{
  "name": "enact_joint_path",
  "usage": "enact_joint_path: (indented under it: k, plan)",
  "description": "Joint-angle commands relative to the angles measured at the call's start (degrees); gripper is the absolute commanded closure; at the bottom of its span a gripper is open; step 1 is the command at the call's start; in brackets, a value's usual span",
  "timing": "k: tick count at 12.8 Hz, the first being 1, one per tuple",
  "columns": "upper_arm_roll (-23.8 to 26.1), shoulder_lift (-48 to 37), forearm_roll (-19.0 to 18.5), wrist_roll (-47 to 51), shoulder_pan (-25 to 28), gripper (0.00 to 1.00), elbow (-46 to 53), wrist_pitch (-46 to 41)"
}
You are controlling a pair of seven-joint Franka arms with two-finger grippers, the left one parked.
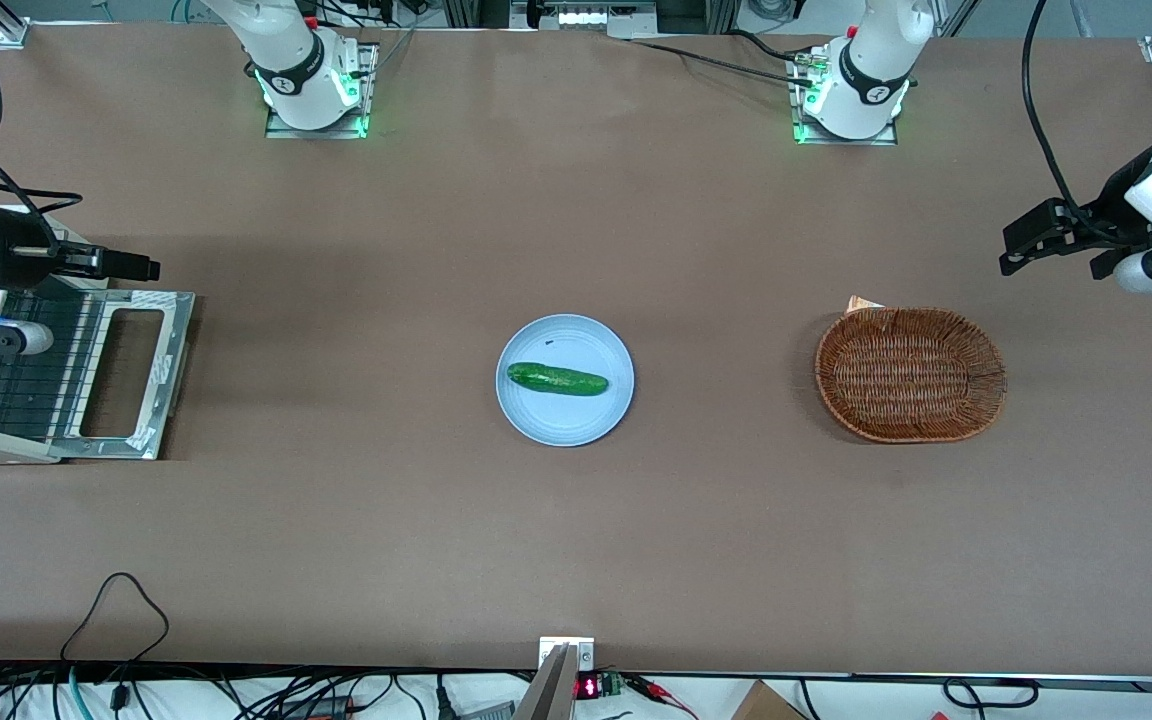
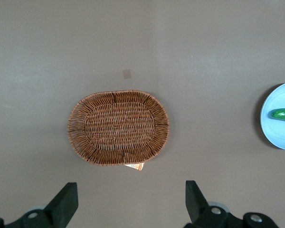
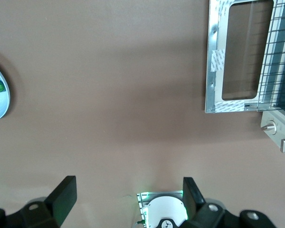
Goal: Open oven door with right arm only
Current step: 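Open the right gripper and lift it away from the open door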
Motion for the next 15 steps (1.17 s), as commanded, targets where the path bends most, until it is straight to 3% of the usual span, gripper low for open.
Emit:
enact_joint_path:
  k: [1, 4, 7, 9, 11, 15]
  plan:
    - [0.15, -5.27, 0.22, -2.14, 0.53, 0.01, -6.62, 5.21]
    - [-0.64, -16.17, 0.56, -7.58, 1.67, 0.01, -22.98, 18.67]
    - [-11.16, -17.42, 1.09, -16.1, 10.19, 0.01, -24.33, 19.84]
    - [-9.53, -17.24, 1.09, -17.01, 9.59, 0.01, -24.07, 21.5]
    - [-3.49, -16.72, 1.0, -16.39, 4.7, 0.01, -24.07, 27.39]
    - [-2.14, -17.24, 0.92, -13.59, 2.04, 0.01, -23.89, 23.37]
